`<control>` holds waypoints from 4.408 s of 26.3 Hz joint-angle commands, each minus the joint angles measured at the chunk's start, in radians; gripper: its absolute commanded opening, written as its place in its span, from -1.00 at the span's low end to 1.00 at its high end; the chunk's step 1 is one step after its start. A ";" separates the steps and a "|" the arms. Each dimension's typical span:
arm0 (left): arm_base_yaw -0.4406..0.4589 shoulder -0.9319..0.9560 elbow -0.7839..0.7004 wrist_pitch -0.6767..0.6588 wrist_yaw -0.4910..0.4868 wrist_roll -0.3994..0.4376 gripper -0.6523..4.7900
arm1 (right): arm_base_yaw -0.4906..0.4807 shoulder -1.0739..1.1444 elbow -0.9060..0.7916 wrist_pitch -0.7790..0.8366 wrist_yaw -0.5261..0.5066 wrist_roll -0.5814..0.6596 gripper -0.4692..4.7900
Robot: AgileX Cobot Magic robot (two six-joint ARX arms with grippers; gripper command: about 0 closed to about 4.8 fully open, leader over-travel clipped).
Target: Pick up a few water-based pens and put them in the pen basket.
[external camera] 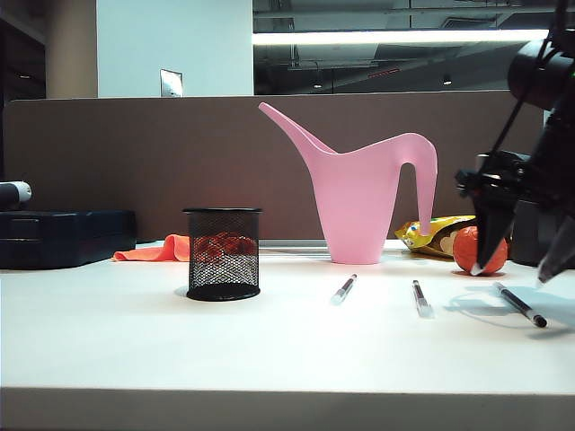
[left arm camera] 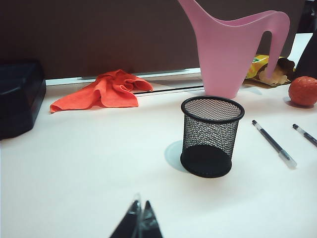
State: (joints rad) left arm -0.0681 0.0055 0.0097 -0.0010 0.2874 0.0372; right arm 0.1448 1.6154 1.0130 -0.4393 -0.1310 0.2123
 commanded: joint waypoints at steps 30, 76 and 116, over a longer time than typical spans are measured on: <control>0.001 0.001 0.001 0.008 0.004 0.008 -0.78 | 0.050 0.131 0.058 -0.081 0.128 -0.003 -0.62; 0.001 0.001 0.001 0.008 0.005 0.008 -0.78 | 0.359 0.065 0.181 0.839 -0.286 -0.020 -0.84; 0.001 0.001 0.002 0.008 0.005 0.008 -0.78 | 0.425 0.390 0.206 1.259 -0.257 0.046 -0.36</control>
State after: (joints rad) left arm -0.0681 0.0055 0.0097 -0.0013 0.2874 0.0372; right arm 0.5678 2.0117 1.2148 0.8104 -0.3817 0.2543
